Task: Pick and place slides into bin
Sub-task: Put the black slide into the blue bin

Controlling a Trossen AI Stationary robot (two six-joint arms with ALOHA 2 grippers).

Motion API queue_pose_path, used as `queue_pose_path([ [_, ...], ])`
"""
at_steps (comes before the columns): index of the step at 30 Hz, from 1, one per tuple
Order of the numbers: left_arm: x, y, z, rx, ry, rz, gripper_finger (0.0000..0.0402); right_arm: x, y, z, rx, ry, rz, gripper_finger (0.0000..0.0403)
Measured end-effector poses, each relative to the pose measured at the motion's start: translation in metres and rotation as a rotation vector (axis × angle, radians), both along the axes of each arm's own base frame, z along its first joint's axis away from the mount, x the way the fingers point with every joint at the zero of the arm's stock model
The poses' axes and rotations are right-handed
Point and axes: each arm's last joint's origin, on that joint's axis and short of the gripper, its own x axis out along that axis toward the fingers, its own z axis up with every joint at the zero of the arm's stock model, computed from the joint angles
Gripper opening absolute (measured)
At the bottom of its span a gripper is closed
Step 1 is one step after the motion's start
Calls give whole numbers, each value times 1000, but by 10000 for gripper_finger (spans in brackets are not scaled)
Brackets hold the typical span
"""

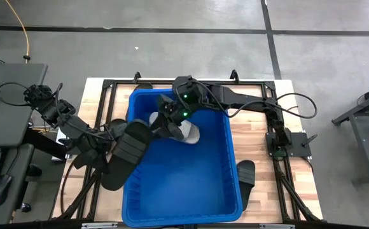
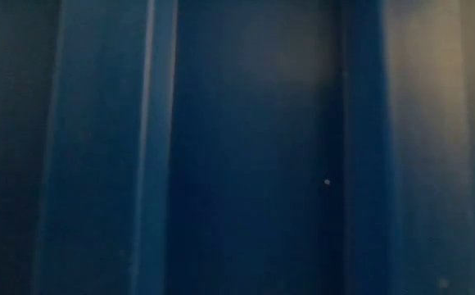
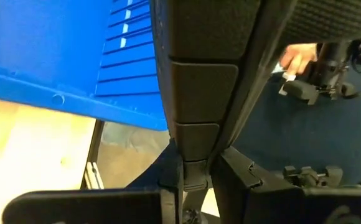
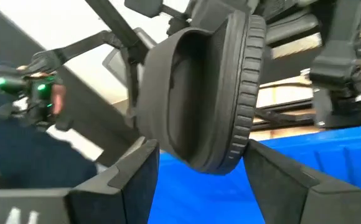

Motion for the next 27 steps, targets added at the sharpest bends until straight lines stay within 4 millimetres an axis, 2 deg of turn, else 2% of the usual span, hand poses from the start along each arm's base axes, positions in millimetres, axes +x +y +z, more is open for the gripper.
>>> queue_pose_path([
  [7, 4, -2, -1, 9, 7, 7, 43, 5, 0, 8, 23, -79, -94, 220],
  [11, 6, -3, -3, 15, 15, 6, 43, 10, -1, 4, 56, -68, -92, 204],
  [17, 8, -4, -3, 15, 13, 6, 43, 16, 4, -4, 96, -40, -54, 126],
  [22, 9, -4, -3, 26, 10, 23, 43, 17, 6, -7, 111, -1, -65, 26],
  [25, 9, -3, -4, 43, 6, 53, 43, 16, 7, -8, 115, 18, -115, 19],
  [27, 10, -3, -4, 60, -1, 80, 62, 14, 7, -7, 131, 46, -130, 14],
])
